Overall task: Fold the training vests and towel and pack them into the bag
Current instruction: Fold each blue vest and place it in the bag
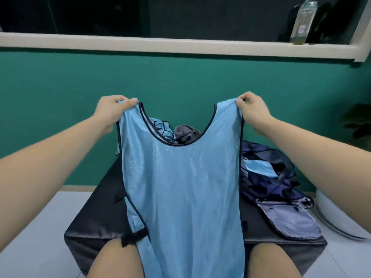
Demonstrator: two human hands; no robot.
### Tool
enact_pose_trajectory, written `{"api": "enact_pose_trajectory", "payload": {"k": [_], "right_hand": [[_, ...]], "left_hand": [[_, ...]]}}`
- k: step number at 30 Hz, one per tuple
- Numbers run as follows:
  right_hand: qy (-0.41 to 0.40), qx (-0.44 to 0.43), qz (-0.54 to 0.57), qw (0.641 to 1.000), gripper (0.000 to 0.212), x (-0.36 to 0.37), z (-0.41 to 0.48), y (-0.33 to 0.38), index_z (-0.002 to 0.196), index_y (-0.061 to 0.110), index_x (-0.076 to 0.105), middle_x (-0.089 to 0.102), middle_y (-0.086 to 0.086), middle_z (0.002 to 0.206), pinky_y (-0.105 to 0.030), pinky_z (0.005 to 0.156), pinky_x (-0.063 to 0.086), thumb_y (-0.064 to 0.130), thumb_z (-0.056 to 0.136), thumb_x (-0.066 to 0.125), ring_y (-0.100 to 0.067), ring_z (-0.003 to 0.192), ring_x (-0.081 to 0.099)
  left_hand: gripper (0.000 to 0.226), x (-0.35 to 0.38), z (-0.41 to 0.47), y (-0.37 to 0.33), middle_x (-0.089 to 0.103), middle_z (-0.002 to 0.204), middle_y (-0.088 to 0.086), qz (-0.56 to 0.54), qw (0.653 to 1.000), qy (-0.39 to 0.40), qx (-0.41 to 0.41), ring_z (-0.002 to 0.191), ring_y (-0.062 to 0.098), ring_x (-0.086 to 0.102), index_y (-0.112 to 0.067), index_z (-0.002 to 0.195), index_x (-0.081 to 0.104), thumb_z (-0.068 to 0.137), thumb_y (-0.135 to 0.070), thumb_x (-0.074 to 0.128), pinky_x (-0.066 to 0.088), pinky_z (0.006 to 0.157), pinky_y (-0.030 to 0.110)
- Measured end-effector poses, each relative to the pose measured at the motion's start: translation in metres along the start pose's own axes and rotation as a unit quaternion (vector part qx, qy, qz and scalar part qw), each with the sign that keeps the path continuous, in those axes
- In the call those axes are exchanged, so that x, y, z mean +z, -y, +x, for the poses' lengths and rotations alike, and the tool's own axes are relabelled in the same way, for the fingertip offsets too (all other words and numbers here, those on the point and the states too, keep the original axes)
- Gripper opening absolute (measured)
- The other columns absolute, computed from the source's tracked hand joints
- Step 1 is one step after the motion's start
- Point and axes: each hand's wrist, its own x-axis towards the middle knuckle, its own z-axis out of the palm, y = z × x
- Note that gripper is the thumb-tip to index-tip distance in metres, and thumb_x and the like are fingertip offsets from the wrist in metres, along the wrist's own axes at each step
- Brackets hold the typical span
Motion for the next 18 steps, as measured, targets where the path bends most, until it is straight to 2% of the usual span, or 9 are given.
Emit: {"api": "enact_pose_trajectory", "payload": {"k": [3, 7, 10, 11, 13, 15, 18], "right_hand": [[0.013, 0.015, -0.012, 1.000, 0.019, 0.036, 0.022, -0.031, 0.104, 0.020, 0.066, 0.064, 0.012, 0.096, -0.037, 0.084, 0.052, 0.033, 0.103, 0.052, -0.018, 0.088, 0.059], [0.025, 0.029, -0.022, 0.999, 0.018, 0.077, 0.052, -0.063, 0.103, 0.019, 0.067, 0.064, 0.013, 0.097, -0.034, 0.082, 0.048, 0.029, 0.102, 0.052, -0.018, 0.095, 0.061], [0.038, 0.039, -0.037, 0.998, 0.018, 0.100, 0.075, -0.083, 0.105, 0.018, 0.067, 0.064, 0.011, 0.100, -0.032, 0.078, 0.044, 0.027, 0.104, 0.051, -0.017, 0.096, 0.060], [0.041, 0.042, -0.044, 0.997, 0.019, 0.107, 0.083, -0.090, 0.106, 0.017, 0.067, 0.064, 0.010, 0.100, -0.030, 0.074, 0.043, 0.027, 0.104, 0.051, -0.018, 0.096, 0.059], [0.048, 0.046, -0.058, 0.996, 0.020, 0.122, 0.100, -0.104, 0.109, 0.015, 0.067, 0.064, 0.006, 0.103, -0.024, 0.067, 0.041, 0.024, 0.105, 0.050, -0.018, 0.095, 0.059], [0.048, 0.050, -0.073, 0.995, 0.022, 0.134, 0.116, -0.114, 0.111, 0.014, 0.067, 0.066, 0.003, 0.106, -0.025, 0.066, 0.041, 0.023, 0.105, 0.049, -0.019, 0.096, 0.059], [0.026, 0.053, -0.082, 0.995, 0.023, 0.148, 0.139, -0.128, 0.113, 0.013, 0.067, 0.067, 0.000, 0.110, -0.031, 0.073, 0.041, 0.024, 0.104, 0.049, -0.022, 0.096, 0.059]], "left_hand": [[0.042, 0.017, 0.032, 0.037, 0.062, 0.074, -0.002, 0.005, 1.000, -0.001, -0.020, 0.073, 0.017, 0.050, -0.010, 0.087, 0.077, 0.083, -0.050, 0.089, 0.044, 0.074, 0.031], [0.046, 0.038, 0.071, 0.077, 0.063, 0.081, 0.005, 0.028, 0.999, 0.002, -0.041, 0.077, 0.021, 0.050, -0.017, 0.083, 0.079, 0.076, -0.060, 0.089, 0.049, 0.077, 0.036], [0.044, 0.056, 0.100, 0.099, 0.070, 0.079, -0.002, 0.052, 0.997, 0.000, -0.057, 0.074, 0.021, 0.056, -0.018, 0.082, 0.078, 0.078, -0.061, 0.088, 0.054, 0.078, 0.035], [0.041, 0.063, 0.108, 0.104, 0.068, 0.072, -0.006, 0.064, 0.996, 0.000, -0.063, 0.069, 0.019, 0.055, -0.019, 0.081, 0.078, 0.080, -0.058, 0.087, 0.055, 0.074, 0.033], [0.035, 0.077, 0.122, 0.113, 0.059, 0.056, -0.012, 0.092, 0.993, 0.005, -0.075, 0.060, 0.016, 0.039, -0.020, 0.083, 0.077, 0.086, -0.055, 0.084, 0.049, 0.063, 0.027], [0.032, 0.089, 0.137, 0.121, 0.053, 0.049, -0.013, 0.114, 0.990, 0.006, -0.079, 0.054, 0.015, 0.029, -0.018, 0.089, 0.077, 0.090, -0.050, 0.081, 0.042, 0.056, 0.025], [0.034, 0.099, 0.167, 0.130, 0.058, 0.067, -0.008, 0.126, 0.989, -0.017, -0.072, 0.057, 0.013, 0.035, -0.017, 0.094, 0.078, 0.090, -0.050, 0.081, 0.038, 0.053, 0.025]]}}
